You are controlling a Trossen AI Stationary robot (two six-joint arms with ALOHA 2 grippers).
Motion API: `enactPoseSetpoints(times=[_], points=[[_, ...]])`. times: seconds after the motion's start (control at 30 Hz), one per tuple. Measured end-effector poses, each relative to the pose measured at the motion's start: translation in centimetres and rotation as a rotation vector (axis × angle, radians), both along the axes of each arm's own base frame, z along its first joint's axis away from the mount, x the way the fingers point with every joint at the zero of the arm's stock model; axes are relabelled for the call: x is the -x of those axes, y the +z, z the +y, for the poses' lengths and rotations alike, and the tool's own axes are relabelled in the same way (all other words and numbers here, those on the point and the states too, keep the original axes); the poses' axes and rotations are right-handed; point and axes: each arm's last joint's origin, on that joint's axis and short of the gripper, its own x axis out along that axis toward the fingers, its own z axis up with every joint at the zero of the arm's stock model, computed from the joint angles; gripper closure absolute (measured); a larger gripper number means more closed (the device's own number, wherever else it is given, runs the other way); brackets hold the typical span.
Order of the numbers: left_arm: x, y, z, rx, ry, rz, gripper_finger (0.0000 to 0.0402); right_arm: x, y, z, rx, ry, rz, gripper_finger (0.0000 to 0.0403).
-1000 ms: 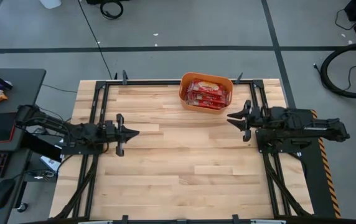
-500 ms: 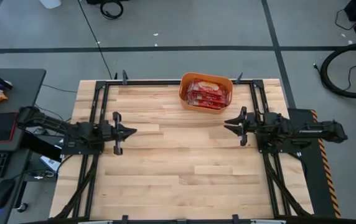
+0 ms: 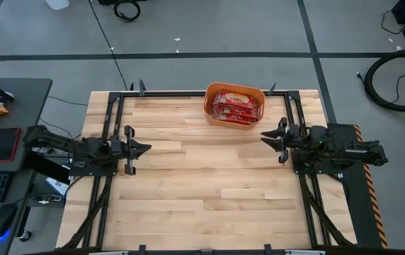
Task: Sort popcorn bags into baskets
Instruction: Return to Home Position
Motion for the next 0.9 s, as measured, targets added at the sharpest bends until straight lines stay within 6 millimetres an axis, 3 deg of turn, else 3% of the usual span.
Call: enactPoseSetpoints(times=[0.23,0.53,0.7,0.9], points=[[0.3,0.3,0.0,-0.008,-0.039,-0.032,0.0397,0.3,0.8,0.0,0.004,-0.008,0.016,0.0292],[0.2,-0.3,-0.3,0.042,-0.124,0.014,0.0397,-0.5,-2.1,-0.1,-0.014,-0.008,0.025,0.0292],[0.1,-0.6,-0.5,0.081,-0.211,0.045,0.0397,-0.5,-2.1,-0.2,0.023,-0.065,0.031,0.0292],[0.0,-1.4,-0.4,0.131,-0.174,0.124,0.0397,-0.6,-2.1,-0.3,0.028,-0.075,0.044,0.0297]])
